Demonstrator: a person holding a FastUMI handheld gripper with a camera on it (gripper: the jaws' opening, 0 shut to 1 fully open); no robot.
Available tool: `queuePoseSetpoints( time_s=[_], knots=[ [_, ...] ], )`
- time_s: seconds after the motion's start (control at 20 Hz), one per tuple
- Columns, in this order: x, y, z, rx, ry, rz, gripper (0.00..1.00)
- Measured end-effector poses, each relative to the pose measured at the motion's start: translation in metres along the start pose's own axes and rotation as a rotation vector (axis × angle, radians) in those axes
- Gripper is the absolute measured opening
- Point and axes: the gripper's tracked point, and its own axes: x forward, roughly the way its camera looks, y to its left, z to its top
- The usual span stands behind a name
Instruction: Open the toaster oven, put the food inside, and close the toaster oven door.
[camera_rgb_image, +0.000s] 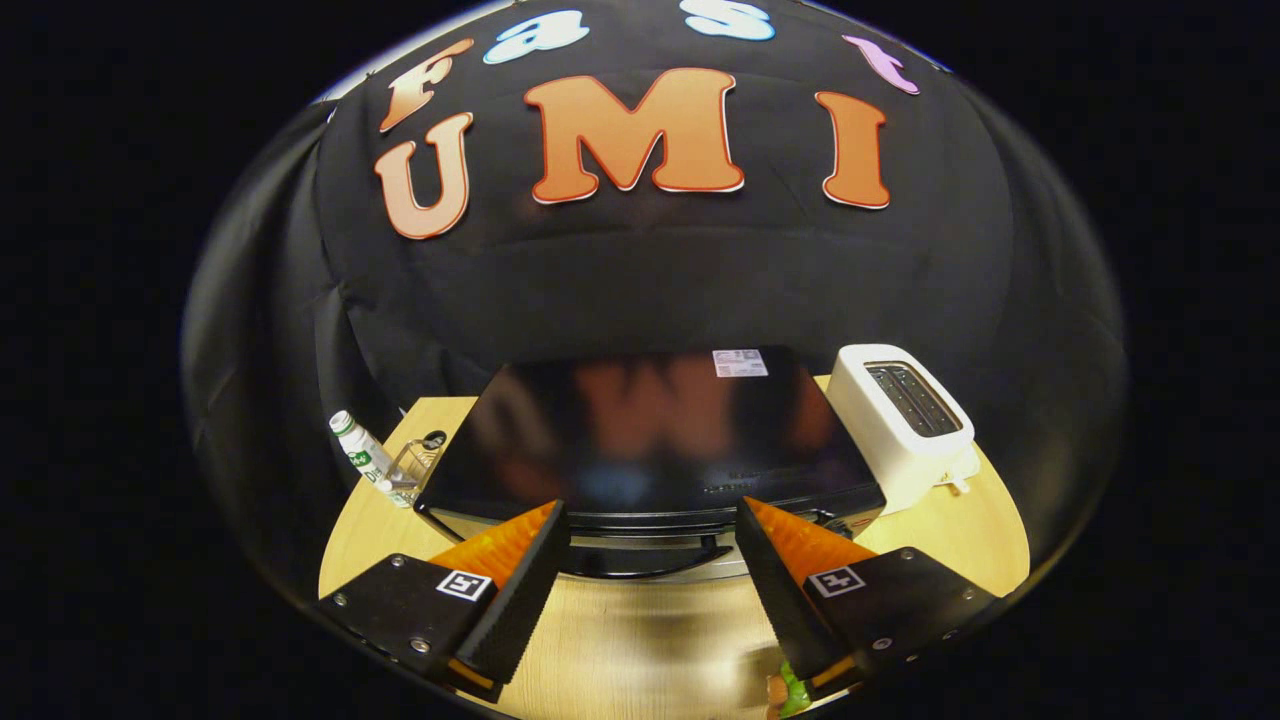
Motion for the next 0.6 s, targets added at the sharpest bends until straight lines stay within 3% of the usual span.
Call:
queuePoseSetpoints(
  time_s=[0.4, 0.6],
  knots=[
    [0.001, 0.003, -0.012, 0.001, 0.006, -0.041, 0.96],
    [-0.011, 0.008, -0.026, -0.011, 0.010, -0.012, 0.89]
  ],
)
